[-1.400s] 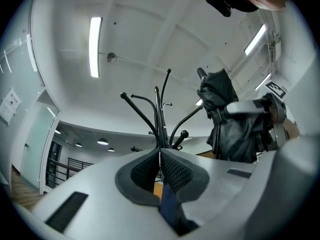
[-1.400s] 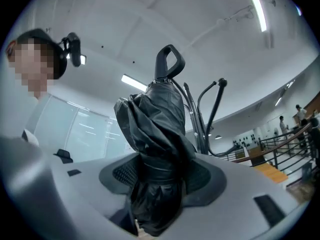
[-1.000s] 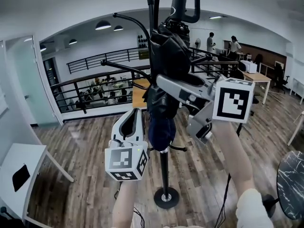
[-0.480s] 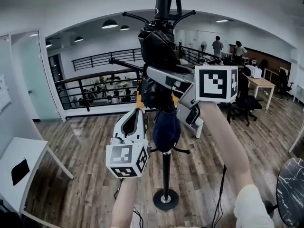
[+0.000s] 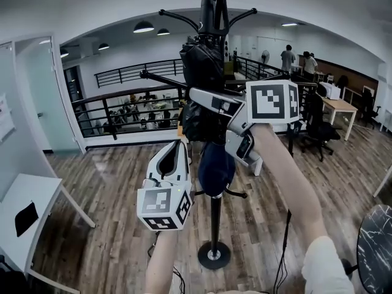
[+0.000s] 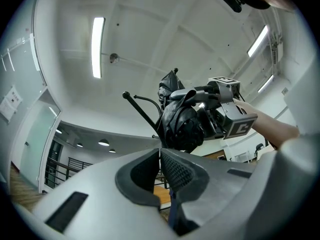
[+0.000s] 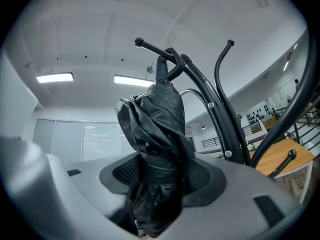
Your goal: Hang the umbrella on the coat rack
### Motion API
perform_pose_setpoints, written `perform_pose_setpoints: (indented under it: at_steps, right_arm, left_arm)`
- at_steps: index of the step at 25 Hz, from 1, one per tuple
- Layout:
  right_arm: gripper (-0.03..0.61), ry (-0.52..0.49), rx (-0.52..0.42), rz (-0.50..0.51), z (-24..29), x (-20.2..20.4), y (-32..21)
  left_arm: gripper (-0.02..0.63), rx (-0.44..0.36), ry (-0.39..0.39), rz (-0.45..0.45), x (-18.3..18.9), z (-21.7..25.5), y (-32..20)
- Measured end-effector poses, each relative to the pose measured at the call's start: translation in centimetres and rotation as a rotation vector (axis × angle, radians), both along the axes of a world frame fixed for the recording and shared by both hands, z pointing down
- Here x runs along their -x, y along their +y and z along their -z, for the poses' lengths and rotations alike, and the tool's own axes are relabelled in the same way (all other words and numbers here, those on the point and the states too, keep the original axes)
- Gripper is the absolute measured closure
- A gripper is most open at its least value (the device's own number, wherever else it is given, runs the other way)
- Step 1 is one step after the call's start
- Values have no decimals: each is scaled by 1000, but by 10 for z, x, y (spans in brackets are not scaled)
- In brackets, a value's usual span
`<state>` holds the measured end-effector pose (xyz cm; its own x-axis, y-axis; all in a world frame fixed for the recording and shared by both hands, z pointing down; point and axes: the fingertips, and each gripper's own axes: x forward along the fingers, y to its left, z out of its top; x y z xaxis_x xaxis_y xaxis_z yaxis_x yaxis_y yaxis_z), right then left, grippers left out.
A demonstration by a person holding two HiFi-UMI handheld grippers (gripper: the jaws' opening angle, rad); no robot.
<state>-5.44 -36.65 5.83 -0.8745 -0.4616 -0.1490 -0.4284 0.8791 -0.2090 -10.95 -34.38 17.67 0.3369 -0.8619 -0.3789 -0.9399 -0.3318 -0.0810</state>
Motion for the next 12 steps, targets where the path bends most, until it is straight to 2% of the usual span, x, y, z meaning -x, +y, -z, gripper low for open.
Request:
perform_pose_setpoints:
  at_steps: [5, 12]
  right_arm:
    - [315, -11, 42, 34, 2, 4, -1]
    - [314, 26, 106, 18, -9, 1, -19]
  left_arm:
    - [580, 7, 3, -11, 1, -4, -1]
    - [580, 32, 3, -7, 12, -16, -7]
